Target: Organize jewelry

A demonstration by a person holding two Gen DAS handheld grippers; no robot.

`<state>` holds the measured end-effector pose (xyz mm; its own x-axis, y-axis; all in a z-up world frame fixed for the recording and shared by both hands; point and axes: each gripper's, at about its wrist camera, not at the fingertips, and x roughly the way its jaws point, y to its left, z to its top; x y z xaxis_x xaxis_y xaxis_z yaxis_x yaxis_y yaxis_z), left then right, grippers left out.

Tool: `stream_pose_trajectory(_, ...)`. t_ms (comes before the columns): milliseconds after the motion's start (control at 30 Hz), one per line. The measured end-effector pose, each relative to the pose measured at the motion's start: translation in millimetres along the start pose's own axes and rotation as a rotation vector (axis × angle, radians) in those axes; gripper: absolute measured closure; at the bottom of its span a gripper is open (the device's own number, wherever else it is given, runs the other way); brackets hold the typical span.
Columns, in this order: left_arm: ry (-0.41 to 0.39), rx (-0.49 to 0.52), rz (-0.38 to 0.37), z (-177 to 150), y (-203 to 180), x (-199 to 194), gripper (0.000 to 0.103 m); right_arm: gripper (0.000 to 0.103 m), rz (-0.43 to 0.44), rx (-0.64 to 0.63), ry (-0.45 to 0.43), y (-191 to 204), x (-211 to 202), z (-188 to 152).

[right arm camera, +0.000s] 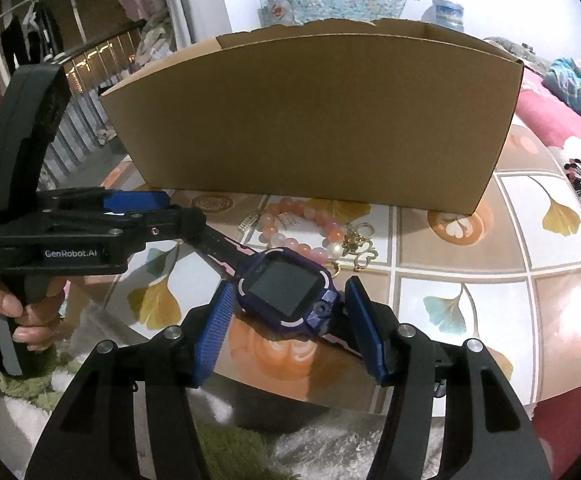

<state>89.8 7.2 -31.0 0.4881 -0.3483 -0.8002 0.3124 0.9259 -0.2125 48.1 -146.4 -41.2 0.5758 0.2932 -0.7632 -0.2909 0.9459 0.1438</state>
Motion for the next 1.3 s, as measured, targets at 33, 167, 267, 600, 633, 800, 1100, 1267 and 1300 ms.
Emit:
stream_pose_trajectory(33, 0.001, -0.003, 0.001, 0, 0, 0, 0.038, 0.046, 0.003, 0.005, 0.000, -1, 0, 0)
stream_pose_trajectory(167, -0.001, -0.006, 0.009, 0, 0, 0, 0.038, 0.046, 0.009, 0.014, 0.000, -2, 2, 1)
stream_pose_trajectory(267, 0.005, 0.002, 0.027, 2, -2, 2, 0.038, 0.046, 0.006, 0.019, -0.005, -1, 2, 0)
stream_pose_trajectory(600, 0.023, 0.005, 0.070, 8, -10, 7, 0.038, 0.046, 0.017, 0.037, -0.024, -3, 1, -2)
stream_pose_trajectory(633, 0.021, 0.000, 0.072, 9, -11, 7, 0.038, 0.046, 0.017, 0.035, -0.024, -3, 1, -2)
stream_pose_trajectory(800, 0.012, -0.017, 0.081, 8, -15, 9, 0.037, 0.046, 0.015, 0.030, -0.028, -3, 0, -2)
stream_pose_trajectory(1100, 0.001, -0.028, 0.077, 5, -14, 8, 0.036, 0.046, 0.015, 0.028, -0.031, -4, 0, -2)
stream_pose_trajectory(1267, 0.007, -0.026, 0.074, 6, -16, 9, 0.032, 0.046, 0.011, 0.009, -0.023, -3, 2, -1)
stream_pose_trajectory(1300, 0.009, -0.023, 0.076, 6, -17, 9, 0.032, 0.046, 0.009, 0.001, -0.022, -3, 2, -1)
